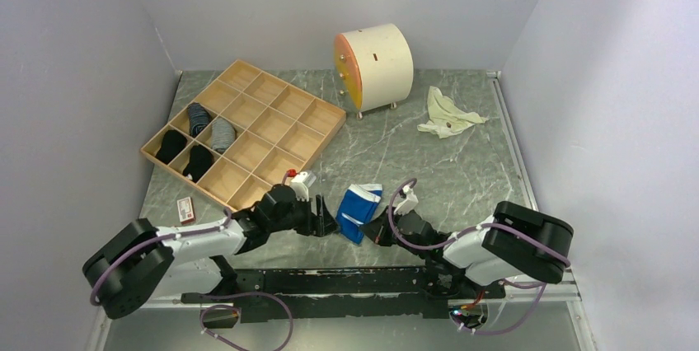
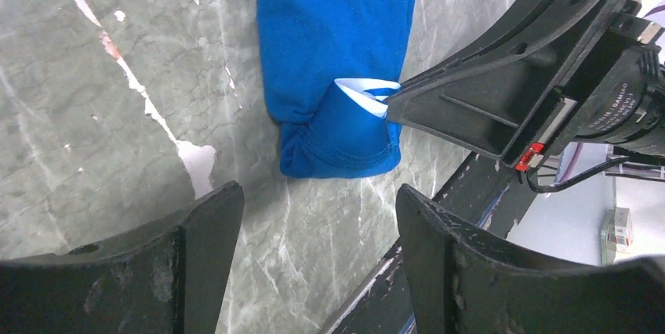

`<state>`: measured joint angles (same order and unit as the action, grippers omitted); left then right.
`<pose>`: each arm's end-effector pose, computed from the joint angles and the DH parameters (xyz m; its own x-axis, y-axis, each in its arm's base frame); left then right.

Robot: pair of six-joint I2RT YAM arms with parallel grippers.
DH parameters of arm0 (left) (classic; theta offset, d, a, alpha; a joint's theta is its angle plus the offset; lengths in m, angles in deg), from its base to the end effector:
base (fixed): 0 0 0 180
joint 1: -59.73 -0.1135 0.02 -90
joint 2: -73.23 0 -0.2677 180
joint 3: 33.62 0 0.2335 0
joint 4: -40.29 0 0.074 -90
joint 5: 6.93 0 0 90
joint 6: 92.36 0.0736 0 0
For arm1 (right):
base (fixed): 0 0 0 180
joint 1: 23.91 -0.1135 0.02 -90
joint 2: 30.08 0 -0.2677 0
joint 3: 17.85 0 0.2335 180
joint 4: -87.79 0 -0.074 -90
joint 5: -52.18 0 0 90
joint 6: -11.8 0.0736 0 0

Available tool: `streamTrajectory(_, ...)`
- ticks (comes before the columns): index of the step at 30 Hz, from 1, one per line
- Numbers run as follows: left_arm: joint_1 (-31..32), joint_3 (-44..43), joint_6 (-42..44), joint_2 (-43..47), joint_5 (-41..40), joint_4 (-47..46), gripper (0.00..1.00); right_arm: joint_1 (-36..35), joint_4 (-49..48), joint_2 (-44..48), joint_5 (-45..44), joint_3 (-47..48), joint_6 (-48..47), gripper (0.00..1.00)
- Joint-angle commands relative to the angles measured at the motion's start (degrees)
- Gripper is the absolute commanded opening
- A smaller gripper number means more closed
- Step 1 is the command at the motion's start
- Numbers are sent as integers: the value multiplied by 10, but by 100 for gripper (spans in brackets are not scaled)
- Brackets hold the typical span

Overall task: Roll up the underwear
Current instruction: Roll the underwear to the center of the board.

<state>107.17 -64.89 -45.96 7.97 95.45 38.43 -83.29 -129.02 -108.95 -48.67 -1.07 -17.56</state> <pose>0.1406 -0.1765 0.1485 -0.8413 -0.0797 -0.5346 0.3619 0.6517 -0.6666 0.1188 0.1736 0.1074 -0.7677 0.3835 -0.5134 -0.1823 0.6374 0.7487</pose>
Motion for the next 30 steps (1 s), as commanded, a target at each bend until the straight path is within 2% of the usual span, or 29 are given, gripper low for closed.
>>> streamTrajectory(1, -2, -4, -1, -39, 26, -97, 76, 6, 51, 11, -11, 11, -14, 0)
streamTrajectory(4, -2, -1, -7, -72, 17, -126, 76, 7, 56, 15, -9, 13, -20, 0)
streamTrajectory(7, -2, -4, -21, -105, -10, -139, 68, 9, 55, 18, -5, 14, -25, 1)
streamTrajectory(13, -2, -6, -52, -173, -71, -134, 67, 13, 72, 25, 6, 26, -42, 6)
streamTrajectory(20, 0, -15, -44, -178, -116, -56, 52, 20, 116, 72, 7, 41, -77, 18)
streamTrajectory(23, 2, -24, -29, -198, -99, -53, 49, 21, 136, 100, 9, 47, -99, 30)
streamTrajectory(26, 8, -36, -22, -218, -91, -48, 47, 21, 173, 135, 20, 67, -152, 39)
streamTrajectory(30, 12, -43, -18, -215, -100, -19, 43, 21, 283, 192, 2, 116, -264, 41)
